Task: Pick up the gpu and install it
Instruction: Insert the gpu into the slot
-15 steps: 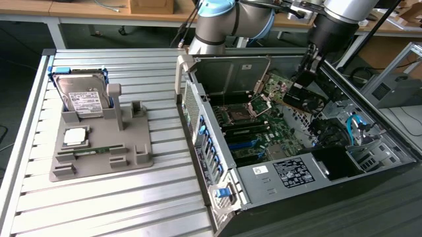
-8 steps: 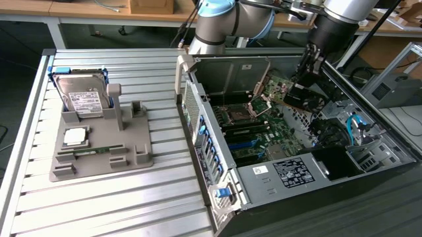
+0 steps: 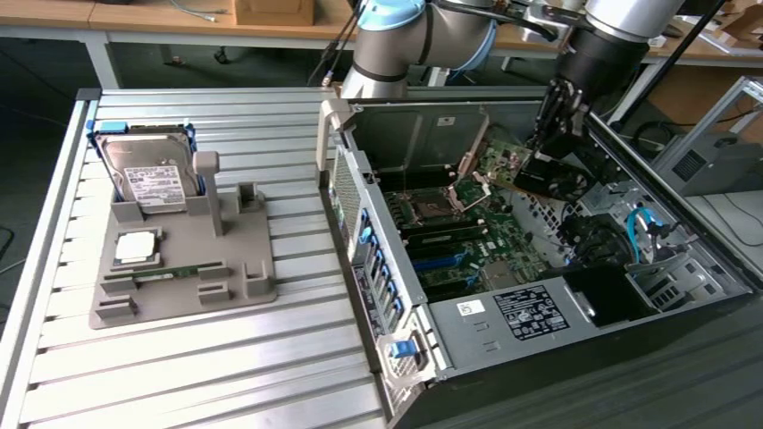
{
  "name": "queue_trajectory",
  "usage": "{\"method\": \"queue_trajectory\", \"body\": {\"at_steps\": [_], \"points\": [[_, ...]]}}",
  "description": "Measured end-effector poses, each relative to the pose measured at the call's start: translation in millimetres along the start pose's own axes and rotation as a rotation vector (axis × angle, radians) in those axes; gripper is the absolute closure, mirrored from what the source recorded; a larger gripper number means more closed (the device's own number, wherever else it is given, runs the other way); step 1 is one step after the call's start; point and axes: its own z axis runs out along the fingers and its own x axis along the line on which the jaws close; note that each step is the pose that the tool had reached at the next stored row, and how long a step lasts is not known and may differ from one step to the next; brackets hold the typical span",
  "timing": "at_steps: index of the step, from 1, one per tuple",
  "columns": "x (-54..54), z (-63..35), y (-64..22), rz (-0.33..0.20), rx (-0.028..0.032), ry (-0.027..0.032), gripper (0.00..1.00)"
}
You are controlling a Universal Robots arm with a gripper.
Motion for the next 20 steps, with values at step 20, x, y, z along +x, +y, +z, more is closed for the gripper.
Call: {"method": "queue_trajectory", "body": {"at_steps": [20], "points": [[0.0,0.0,0.0,-0.225,0.0096,0.0050,0.73]]}}
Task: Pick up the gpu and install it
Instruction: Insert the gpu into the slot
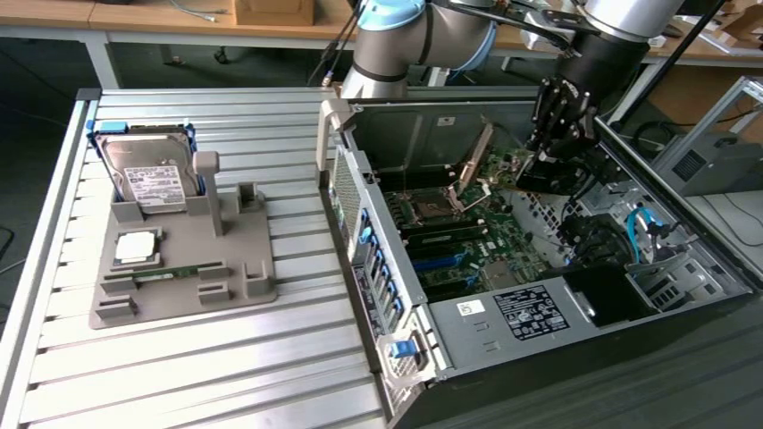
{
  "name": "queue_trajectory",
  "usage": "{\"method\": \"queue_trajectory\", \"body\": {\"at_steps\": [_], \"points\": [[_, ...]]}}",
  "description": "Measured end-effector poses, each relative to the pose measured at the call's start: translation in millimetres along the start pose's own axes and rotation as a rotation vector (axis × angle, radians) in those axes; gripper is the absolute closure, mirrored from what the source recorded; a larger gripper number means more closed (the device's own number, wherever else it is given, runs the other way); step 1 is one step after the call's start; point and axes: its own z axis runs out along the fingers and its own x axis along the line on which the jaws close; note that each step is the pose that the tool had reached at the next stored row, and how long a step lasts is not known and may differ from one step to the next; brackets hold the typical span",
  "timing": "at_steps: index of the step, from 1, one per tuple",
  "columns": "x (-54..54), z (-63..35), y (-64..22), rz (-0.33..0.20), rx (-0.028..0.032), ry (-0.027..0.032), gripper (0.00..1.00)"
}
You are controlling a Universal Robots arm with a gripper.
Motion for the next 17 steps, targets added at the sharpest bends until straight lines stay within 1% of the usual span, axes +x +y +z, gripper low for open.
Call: {"method": "queue_trajectory", "body": {"at_steps": [6,7,17], "points": [[0.0,0.0,0.0,-0.061,0.0026,0.0013,0.73],[0.0,0.0,0.0,-0.079,0.0033,0.0017,0.73],[0.0,0.0,0.0,-0.163,0.0069,0.0035,0.73]]}}
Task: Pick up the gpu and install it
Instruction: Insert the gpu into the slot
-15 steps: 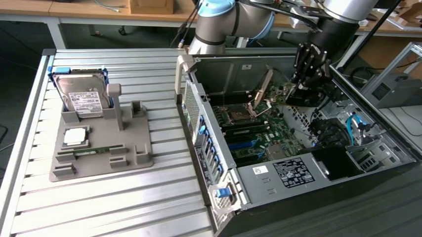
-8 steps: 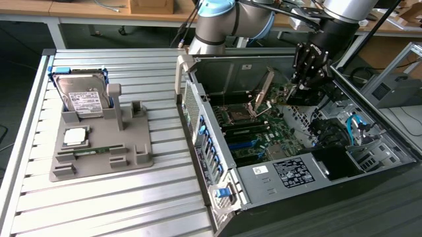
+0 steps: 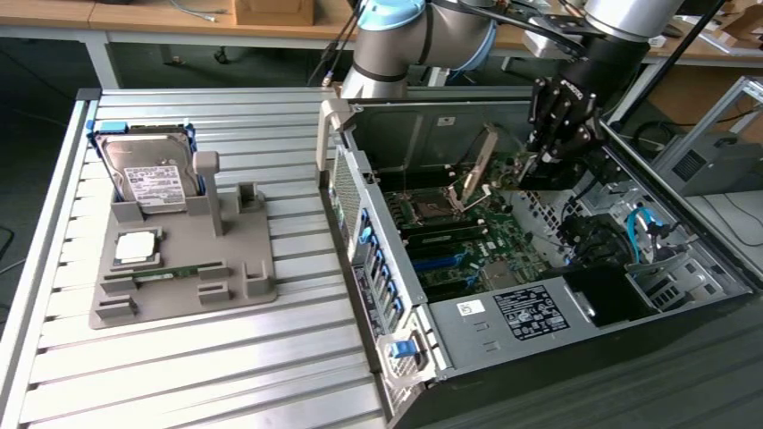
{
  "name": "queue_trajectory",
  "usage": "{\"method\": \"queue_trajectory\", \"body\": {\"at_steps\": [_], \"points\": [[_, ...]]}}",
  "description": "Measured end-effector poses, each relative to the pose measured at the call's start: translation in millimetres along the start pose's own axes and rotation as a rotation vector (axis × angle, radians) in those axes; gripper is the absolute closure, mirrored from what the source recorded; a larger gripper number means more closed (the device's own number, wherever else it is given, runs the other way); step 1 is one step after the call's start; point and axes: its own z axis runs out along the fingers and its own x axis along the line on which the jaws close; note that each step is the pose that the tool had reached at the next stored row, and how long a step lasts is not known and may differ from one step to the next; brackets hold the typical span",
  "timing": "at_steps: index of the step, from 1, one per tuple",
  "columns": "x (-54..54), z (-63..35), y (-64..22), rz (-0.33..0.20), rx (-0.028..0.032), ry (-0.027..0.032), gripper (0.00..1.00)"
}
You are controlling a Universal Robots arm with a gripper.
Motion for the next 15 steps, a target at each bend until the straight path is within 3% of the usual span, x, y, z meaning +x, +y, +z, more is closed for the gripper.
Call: {"method": "queue_trajectory", "body": {"at_steps": [15], "points": [[0.0,0.0,0.0,-0.145,0.0062,0.0032,0.73]]}}
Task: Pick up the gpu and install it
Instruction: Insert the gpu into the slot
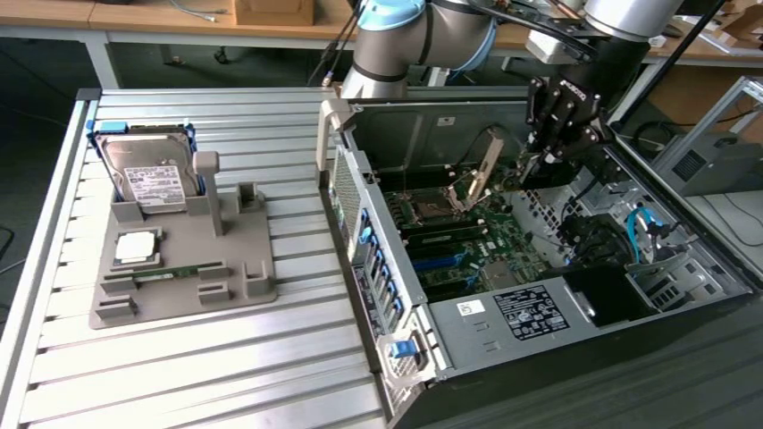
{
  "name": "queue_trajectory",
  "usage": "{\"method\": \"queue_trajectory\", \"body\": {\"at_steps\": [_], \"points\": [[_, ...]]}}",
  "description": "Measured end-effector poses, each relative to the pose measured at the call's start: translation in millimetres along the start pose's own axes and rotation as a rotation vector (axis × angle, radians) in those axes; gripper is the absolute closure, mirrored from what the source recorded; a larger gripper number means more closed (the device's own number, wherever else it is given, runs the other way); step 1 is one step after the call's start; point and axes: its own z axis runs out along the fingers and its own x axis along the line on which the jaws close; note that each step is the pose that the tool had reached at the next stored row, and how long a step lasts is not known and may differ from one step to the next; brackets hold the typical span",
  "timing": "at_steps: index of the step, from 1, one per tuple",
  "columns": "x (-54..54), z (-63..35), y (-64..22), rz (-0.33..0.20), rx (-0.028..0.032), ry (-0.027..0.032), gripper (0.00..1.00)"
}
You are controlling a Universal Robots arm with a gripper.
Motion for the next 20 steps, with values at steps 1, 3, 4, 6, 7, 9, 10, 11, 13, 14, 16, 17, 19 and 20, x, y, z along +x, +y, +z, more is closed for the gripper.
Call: {"method": "queue_trajectory", "body": {"at_steps": [1,3,4,6,7,9,10,11,13,14,16,17,19,20], "points": [[0.0,0.0,0.0,-0.008,0.0003,0.0002,0.73],[0.0,0.0,0.0,-0.027,0.0011,0.0005,0.73],[0.0,0.0,0.0,-0.033,0.0015,0.0007,0.73],[0.0,0.0,0.0,-0.036,0.0016,0.0007,0.73],[0.0,0.0,0.0,-0.036,0.0016,0.0004,0.73],[0.0,0.1,0.1,-0.029,0.0017,-0.0113,0.73],[0.0,0.0,0.0,-0.026,0.0022,-0.0403,0.73],[0.0,0.0,0.1,-0.025,0.0026,-0.0541,0.73],[0.0,0.0,0.0,-0.025,0.0032,-0.0776,0.73],[0.0,0.0,0.1,-0.025,0.0034,-0.0855,0.73],[0.0,0.0,0.0,-0.025,0.0033,-0.0856,0.73],[0.0,0.0,0.0,-0.025,0.0033,-0.0856,0.73],[0.0,0.0,0.0,-0.025,0.0033,-0.0856,0.73],[0.0,0.0,0.0,-0.025,0.0034,-0.0856,0.73]]}}
